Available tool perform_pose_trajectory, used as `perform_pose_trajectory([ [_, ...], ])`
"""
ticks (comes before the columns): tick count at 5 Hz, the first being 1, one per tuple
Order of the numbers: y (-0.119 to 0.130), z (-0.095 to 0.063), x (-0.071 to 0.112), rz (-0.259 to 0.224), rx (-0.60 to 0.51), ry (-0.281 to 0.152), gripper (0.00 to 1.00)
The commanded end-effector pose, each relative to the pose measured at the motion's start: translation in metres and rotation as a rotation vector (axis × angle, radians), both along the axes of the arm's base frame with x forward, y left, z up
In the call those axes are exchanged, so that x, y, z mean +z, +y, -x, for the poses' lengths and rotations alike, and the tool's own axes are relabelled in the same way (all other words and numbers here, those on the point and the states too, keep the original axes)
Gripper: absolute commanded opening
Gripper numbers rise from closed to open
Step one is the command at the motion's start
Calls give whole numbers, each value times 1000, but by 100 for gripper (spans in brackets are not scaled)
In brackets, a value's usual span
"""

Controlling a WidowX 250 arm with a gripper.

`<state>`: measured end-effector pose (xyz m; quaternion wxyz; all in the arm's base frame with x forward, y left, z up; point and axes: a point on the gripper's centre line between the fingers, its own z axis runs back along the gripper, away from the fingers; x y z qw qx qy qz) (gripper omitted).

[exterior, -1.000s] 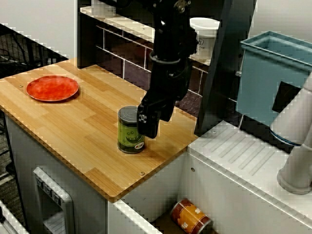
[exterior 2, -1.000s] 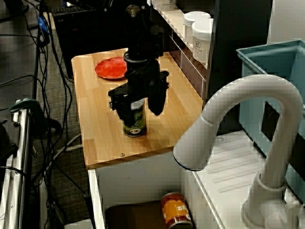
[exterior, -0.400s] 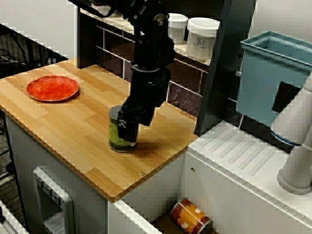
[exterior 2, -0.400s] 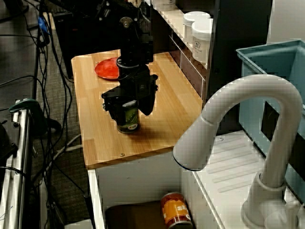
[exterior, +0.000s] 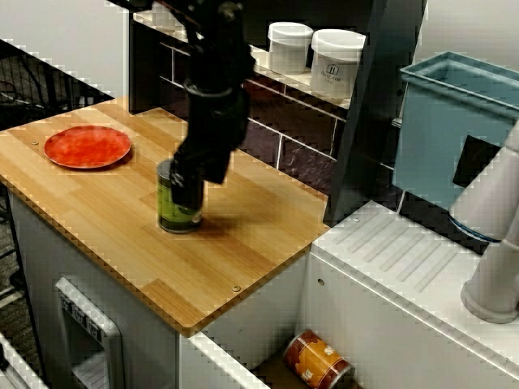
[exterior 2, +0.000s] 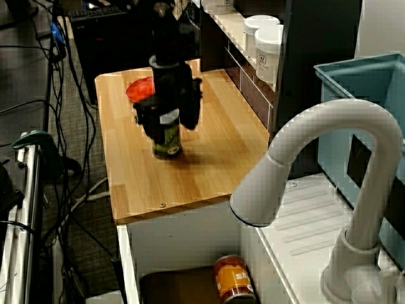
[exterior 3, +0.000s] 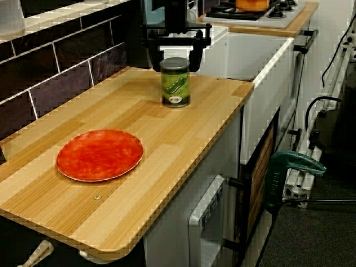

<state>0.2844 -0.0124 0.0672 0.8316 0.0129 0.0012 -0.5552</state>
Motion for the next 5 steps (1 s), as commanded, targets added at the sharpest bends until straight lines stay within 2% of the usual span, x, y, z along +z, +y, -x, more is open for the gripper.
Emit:
perform_pose_trajectory([
  [1, 49, 11, 20, -10, 69, -80, 100],
  [2, 65, 11, 20, -22, 110, -98, 100],
  [4, 84, 7, 16, -25, 172, -76, 100],
  [5, 75, 8, 21, 17, 192, -48, 100],
])
